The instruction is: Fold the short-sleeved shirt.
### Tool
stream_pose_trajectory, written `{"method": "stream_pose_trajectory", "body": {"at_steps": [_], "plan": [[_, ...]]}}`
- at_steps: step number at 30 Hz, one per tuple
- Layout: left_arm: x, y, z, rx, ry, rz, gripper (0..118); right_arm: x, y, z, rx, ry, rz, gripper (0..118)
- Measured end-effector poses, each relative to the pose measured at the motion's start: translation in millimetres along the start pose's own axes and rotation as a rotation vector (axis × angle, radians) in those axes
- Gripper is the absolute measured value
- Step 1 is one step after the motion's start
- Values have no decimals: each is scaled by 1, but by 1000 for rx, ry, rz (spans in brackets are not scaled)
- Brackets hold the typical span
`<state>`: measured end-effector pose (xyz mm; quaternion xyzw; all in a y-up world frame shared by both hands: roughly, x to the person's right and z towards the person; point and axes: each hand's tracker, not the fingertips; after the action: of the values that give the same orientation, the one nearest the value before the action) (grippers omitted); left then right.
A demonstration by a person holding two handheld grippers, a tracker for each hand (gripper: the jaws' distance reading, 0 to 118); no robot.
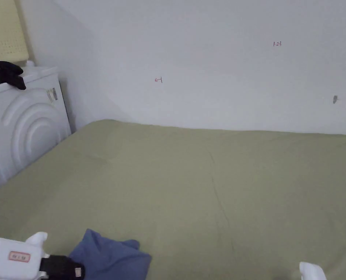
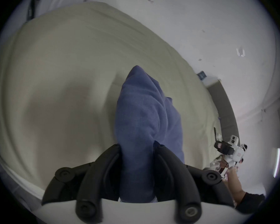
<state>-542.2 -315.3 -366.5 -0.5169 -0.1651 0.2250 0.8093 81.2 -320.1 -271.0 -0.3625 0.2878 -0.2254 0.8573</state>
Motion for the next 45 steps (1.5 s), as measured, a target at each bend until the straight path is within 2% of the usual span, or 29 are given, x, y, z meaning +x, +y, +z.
{"method": "stream_pose_trajectory", "body": {"at_steps": [1,4,7,9,11,13,14,17,18,20,21,22,23,25,26,28,31,33,36,39,43,45], "plan": [[-16,2,10,-14,12,44,27,-5,0,-2,-5,-1,8,1],[-56,2,31,33,109,60,26,-19,2,-8,-36,-6,49,1],[-79,-17,32,110,97,140,28,-30,5,-8,-39,7,54,1],[-78,-32,31,190,94,143,48,-36,7,-4,-28,12,60,1],[-76,-42,40,233,41,167,56,-41,10,2,-17,20,82,1],[-68,-43,61,212,137,160,72,-46,13,12,-11,21,100,1],[-58,-42,78,218,258,100,78,-48,15,18,-4,25,112,1],[-16,-38,131,351,496,-22,78,-53,20,39,39,4,162,1],[5,-39,146,432,514,-49,77,-53,23,46,48,-32,187,1],[48,-42,164,568,491,-99,71,-54,26,56,67,-109,234,1],[75,-46,164,628,464,-142,56,-52,27,61,78,-139,259,1],[101,-50,159,655,460,-184,21,-52,27,65,87,-170,265,1],[130,-55,145,678,499,-212,0,-51,27,70,97,-210,272,1],[180,-69,110,786,610,-235,0,-53,25,78,133,-300,301,1],[204,-76,91,778,534,-217,0,-54,25,82,147,-350,295,1],[247,-88,50,730,361,-199,0,-54,27,92,182,-374,270,1],[327,-113,-8,647,312,-311,0,-61,29,110,238,-470,271,1],[363,-125,-36,644,293,-412,0,-68,32,124,274,-544,307,1],[411,-147,-46,694,306,-437,0,-78,38,150,361,-659,326,1],[434,-167,-45,729,268,-466,0,-88,40,175,497,-773,358,1],[443,-180,-45,729,270,-489,0,-99,31,186,571,-849,408,1],[449,-187,-46,729,265,-509,0,-99,21,182,582,-845,416,1]]}}
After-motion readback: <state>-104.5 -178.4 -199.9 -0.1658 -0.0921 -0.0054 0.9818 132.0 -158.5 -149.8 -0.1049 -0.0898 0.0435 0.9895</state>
